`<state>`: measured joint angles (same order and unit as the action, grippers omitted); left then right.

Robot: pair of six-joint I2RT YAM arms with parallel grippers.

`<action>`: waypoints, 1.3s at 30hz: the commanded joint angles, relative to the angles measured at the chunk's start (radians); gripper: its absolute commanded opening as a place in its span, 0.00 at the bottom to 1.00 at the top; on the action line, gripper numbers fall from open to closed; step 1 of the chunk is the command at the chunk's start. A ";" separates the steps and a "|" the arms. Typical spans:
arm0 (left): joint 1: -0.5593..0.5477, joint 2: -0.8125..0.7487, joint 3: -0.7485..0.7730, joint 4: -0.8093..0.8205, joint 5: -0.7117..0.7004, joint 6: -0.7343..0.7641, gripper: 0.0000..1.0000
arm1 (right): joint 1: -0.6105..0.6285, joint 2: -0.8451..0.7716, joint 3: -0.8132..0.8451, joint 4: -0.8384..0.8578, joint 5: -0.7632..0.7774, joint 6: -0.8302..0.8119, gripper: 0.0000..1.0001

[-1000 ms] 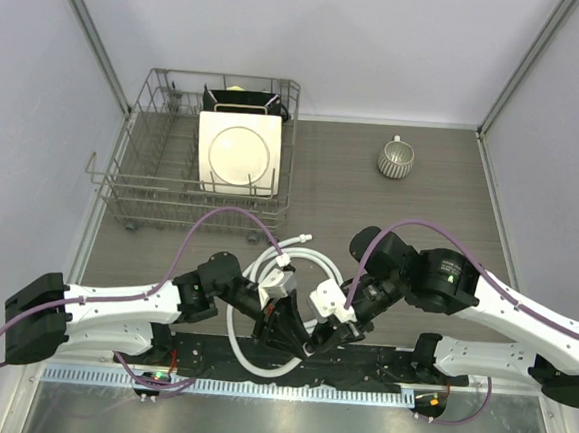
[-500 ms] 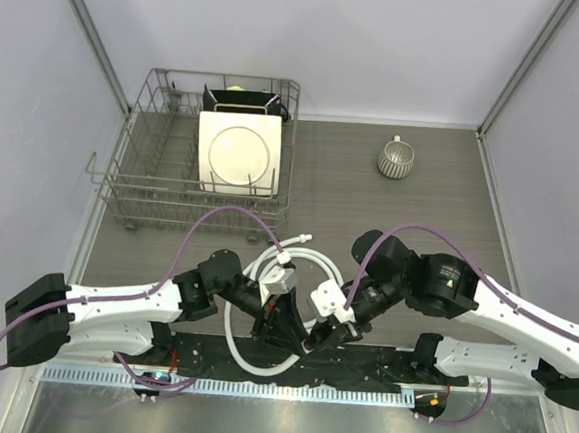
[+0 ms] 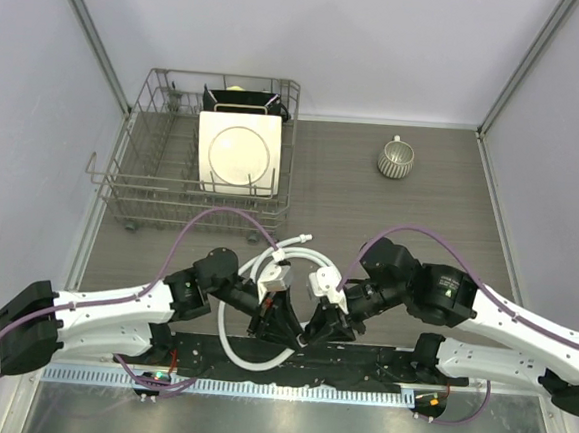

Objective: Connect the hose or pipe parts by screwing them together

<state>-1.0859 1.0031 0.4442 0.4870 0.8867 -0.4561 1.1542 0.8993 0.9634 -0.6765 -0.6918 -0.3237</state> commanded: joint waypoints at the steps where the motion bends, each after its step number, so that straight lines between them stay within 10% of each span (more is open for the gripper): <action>1: 0.029 -0.075 0.039 0.081 -0.169 0.071 0.00 | 0.010 -0.010 -0.041 0.109 0.035 0.168 0.01; 39: 0.027 -0.095 0.156 -0.338 -0.624 0.275 0.00 | -0.014 0.121 -0.138 0.247 0.425 1.064 0.01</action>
<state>-1.0843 0.9161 0.5060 -0.0238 0.4465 -0.1974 1.1206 1.0050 0.8322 -0.4915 -0.2432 0.5575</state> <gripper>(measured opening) 0.261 0.355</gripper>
